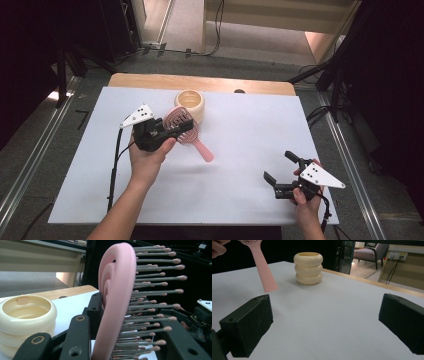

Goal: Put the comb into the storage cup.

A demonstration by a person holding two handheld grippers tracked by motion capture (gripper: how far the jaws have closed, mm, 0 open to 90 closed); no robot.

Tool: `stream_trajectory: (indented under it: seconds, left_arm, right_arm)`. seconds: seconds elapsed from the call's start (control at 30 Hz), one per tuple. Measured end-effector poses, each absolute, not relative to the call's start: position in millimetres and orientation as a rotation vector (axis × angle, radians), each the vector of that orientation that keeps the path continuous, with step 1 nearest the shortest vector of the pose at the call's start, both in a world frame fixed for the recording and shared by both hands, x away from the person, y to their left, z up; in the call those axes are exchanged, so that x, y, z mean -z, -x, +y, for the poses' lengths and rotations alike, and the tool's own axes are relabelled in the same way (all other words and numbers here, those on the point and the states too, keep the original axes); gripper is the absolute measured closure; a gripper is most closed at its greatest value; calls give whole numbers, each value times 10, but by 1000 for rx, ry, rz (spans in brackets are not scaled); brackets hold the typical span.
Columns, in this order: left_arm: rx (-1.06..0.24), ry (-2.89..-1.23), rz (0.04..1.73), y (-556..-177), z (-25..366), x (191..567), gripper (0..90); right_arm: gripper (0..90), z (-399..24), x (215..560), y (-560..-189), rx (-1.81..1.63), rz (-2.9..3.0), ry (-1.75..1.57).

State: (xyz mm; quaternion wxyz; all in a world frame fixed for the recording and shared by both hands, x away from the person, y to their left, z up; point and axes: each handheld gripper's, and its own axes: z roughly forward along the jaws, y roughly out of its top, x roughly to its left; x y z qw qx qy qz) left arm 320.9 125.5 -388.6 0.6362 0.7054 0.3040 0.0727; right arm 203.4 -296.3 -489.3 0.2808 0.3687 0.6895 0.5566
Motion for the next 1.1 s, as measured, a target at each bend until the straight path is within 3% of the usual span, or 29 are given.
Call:
stream_trajectory:
  seconds: [1.1]
  left_arm:
    - [-197, -1589, 694, -3509, 1247, 3650, 633]
  right_arm:
    - [0, -3244, 5031, -1954, -1454, 1848, -1028]
